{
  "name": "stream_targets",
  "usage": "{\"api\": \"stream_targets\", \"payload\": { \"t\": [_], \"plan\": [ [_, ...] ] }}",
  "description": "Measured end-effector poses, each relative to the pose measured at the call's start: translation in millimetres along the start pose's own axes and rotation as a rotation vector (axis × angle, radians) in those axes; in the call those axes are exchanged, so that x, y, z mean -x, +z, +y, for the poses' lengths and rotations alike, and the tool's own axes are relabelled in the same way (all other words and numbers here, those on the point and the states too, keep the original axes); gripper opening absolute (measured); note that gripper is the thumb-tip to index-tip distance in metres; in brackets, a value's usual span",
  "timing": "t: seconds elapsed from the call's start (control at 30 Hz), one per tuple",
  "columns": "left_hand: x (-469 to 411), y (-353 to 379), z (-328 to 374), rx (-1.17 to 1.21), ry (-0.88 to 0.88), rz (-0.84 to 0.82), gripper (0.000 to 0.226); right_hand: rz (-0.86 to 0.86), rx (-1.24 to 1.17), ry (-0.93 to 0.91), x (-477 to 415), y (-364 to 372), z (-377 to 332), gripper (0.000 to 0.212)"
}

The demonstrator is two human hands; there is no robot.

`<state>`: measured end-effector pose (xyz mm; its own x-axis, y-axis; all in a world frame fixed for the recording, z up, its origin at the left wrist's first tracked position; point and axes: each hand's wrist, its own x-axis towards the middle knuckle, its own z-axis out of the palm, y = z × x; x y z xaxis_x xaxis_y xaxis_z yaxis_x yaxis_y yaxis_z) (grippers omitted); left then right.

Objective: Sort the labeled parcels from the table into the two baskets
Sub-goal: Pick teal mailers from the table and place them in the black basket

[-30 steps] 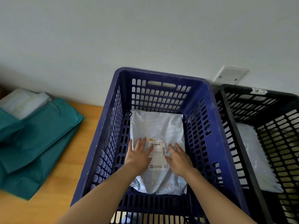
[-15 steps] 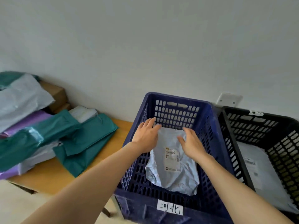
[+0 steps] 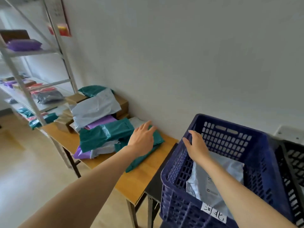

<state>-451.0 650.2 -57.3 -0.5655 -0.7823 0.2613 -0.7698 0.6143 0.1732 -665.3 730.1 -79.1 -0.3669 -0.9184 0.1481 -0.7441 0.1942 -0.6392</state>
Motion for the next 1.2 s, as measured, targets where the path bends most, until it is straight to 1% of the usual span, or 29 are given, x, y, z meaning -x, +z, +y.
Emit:
{"api": "stream_targets", "payload": {
  "t": [0.1,0.2,0.33,0.4,0.53,0.7,0.87,1.03,1.2],
  "plan": [
    [10,-5,-34,0.014,-0.096,-0.004,0.050,-0.013,-0.075,-0.072,-5,23,-31,0.052],
    [18,-7,-67,0.054,-0.175,-0.003,0.049,-0.051,-0.076,-0.119,-13,48,-60,0.050],
    [23,-5,-118,0.068,-0.229,-0.027,0.050,-0.081,-0.048,-0.135,-28,84,-95,0.049],
    [22,-5,-142,0.123,-0.265,-0.038,0.050,-0.084,-0.036,-0.125,-36,101,-104,0.049],
    [16,-6,-207,0.263,-0.325,-0.019,0.046,-0.101,-0.053,-0.048,-56,155,-134,0.049],
    [8,0,-285,0.296,-0.319,-0.045,0.045,-0.133,-0.059,0.010,-79,223,-173,0.049],
    [0,12,-353,0.294,-0.308,-0.127,0.044,-0.155,-0.035,0.110,-94,273,-193,0.048],
    [-13,26,-396,0.299,-0.327,-0.225,0.047,-0.176,-0.032,0.210,-106,306,-196,0.047],
    [-39,46,-414,0.337,-0.306,-0.258,0.044,-0.213,-0.033,0.292,-128,331,-187,0.044]
  ]
}}
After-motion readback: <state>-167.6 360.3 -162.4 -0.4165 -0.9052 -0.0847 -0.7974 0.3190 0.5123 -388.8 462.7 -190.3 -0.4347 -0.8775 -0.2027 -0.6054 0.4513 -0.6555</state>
